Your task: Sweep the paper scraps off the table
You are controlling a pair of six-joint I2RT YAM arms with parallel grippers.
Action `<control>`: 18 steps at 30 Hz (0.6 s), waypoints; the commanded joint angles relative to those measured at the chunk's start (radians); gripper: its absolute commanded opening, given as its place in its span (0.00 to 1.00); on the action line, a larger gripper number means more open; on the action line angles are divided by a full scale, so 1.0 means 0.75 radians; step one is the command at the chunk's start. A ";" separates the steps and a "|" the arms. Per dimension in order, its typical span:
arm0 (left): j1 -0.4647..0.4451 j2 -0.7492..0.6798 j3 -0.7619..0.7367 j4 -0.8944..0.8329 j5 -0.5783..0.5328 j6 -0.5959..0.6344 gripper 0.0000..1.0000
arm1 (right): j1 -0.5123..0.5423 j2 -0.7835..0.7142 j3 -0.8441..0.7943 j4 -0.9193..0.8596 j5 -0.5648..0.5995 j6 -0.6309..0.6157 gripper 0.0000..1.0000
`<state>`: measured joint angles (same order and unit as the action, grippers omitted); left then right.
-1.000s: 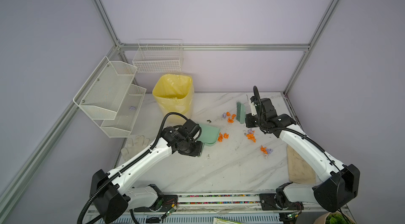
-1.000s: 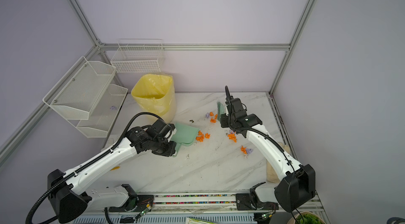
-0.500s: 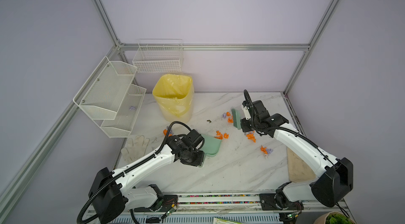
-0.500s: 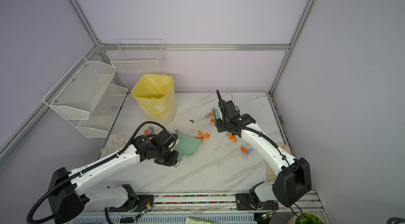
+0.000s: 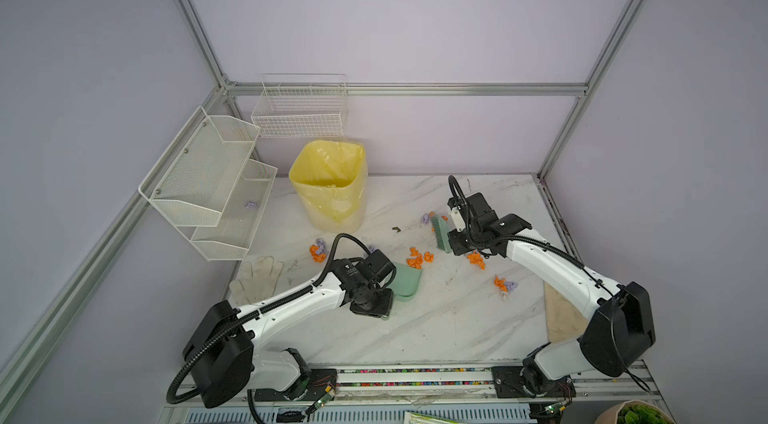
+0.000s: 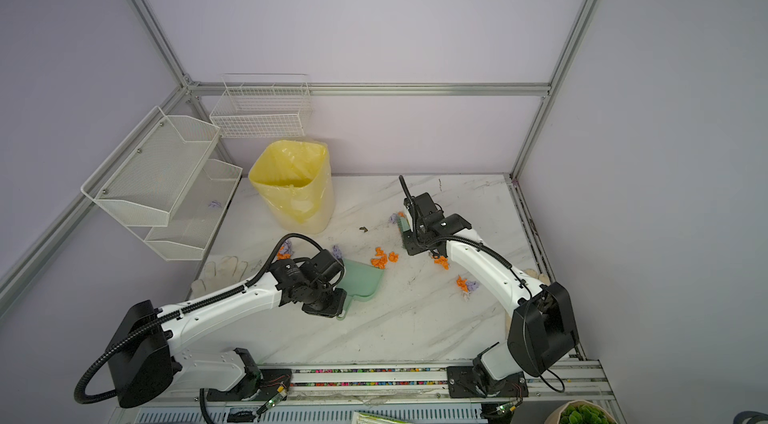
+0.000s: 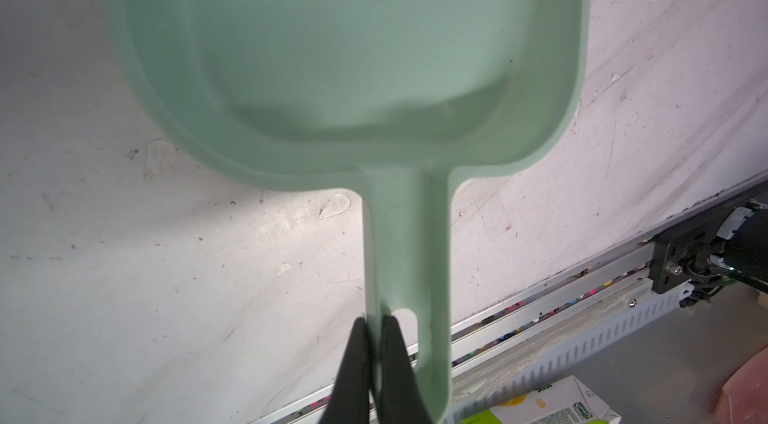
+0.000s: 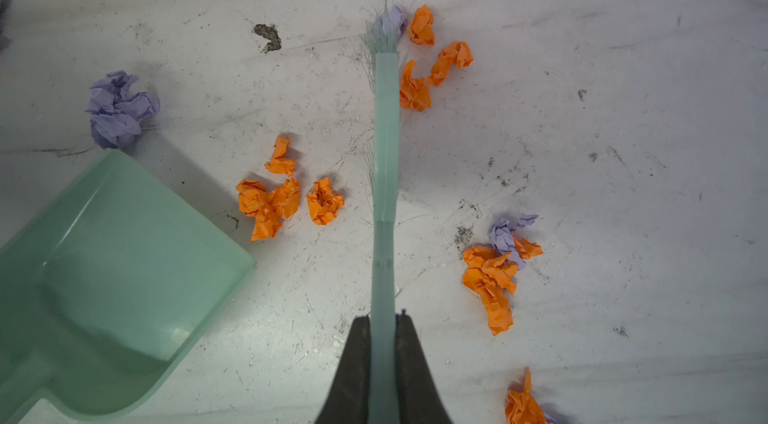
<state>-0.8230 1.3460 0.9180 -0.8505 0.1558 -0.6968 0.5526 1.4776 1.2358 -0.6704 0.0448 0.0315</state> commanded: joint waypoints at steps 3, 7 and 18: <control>-0.015 0.056 -0.024 0.069 0.047 -0.010 0.00 | 0.028 -0.029 0.045 -0.026 0.031 -0.016 0.00; -0.020 0.078 -0.026 0.100 0.075 -0.013 0.00 | 0.034 -0.021 0.067 -0.048 0.042 -0.012 0.00; -0.020 0.162 0.008 0.154 0.071 -0.008 0.00 | 0.098 0.089 0.122 -0.125 0.035 -0.026 0.00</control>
<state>-0.8337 1.4681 0.9180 -0.7704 0.1951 -0.6968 0.6025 1.5219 1.3052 -0.7166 0.0700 0.0311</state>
